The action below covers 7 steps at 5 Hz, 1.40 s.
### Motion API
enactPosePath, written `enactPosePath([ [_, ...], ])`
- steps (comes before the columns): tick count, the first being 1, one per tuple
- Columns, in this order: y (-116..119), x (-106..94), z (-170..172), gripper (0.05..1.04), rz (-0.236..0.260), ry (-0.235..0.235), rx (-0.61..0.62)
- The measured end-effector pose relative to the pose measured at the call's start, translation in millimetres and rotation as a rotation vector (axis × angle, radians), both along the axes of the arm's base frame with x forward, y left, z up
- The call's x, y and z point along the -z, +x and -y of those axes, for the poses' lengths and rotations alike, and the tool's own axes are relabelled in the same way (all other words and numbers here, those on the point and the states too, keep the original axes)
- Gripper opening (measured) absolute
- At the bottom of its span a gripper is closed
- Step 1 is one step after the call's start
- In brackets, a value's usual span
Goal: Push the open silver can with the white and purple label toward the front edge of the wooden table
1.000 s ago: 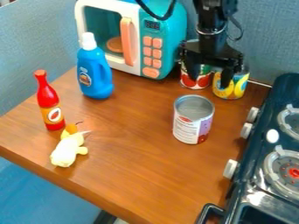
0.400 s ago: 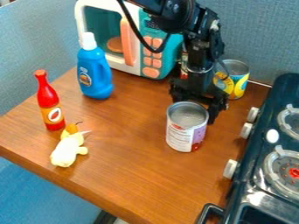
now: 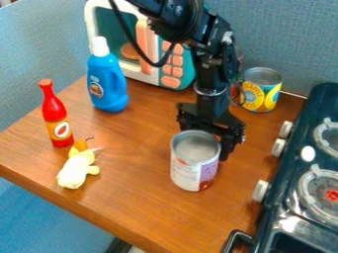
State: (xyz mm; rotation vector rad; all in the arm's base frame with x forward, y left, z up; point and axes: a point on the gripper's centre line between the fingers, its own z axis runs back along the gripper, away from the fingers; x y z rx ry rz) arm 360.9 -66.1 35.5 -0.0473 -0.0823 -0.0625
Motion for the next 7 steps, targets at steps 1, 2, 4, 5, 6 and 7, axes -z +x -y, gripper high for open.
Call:
enactPosePath([
  [1, -22, 0.7, -1, 1.001, -0.036, -0.01, 0.019],
  [2, -30, -6.6, 0, 1.001, -0.023, -0.027, 0.012],
  [4, -25, -18.7, -5, 1.001, 0.011, -0.073, 0.036],
  [5, -10, -50.3, -21, 1.001, 0.098, -0.075, 0.023],
  [6, -3, -61.2, -37, 1.001, 0.117, -0.059, 0.032],
  [7, -3, -67.0, -56, 1.001, 0.098, -0.056, 0.035],
])
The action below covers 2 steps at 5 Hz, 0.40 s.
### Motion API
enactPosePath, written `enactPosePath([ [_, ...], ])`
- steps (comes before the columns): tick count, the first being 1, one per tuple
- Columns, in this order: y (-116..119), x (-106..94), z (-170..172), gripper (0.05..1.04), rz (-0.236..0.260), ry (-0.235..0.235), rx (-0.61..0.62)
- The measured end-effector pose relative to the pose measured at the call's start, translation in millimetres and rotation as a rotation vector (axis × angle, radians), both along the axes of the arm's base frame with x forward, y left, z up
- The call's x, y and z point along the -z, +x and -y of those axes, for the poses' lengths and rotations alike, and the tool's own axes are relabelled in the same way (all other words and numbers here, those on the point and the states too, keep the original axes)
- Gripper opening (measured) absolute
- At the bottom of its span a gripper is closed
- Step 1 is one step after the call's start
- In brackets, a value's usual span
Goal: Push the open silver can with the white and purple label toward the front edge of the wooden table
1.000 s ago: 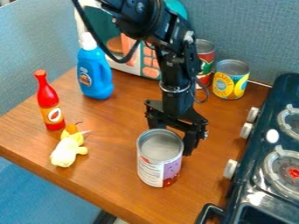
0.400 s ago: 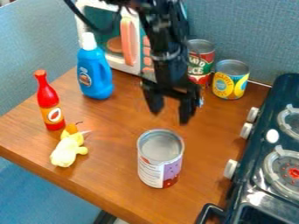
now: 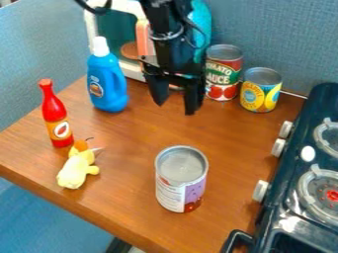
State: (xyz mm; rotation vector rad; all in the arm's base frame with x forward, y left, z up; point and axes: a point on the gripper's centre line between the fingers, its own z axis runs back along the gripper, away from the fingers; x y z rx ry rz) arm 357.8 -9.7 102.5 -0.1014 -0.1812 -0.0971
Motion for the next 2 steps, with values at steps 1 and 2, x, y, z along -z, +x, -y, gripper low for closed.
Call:
enactPosePath([
  [1, -19, 5.7, -24, 1.001, -0.065, 0.024, 0.036],
  [2, -43, 8.4, -47, 1.001, -0.062, 0.048, 0.017],
])
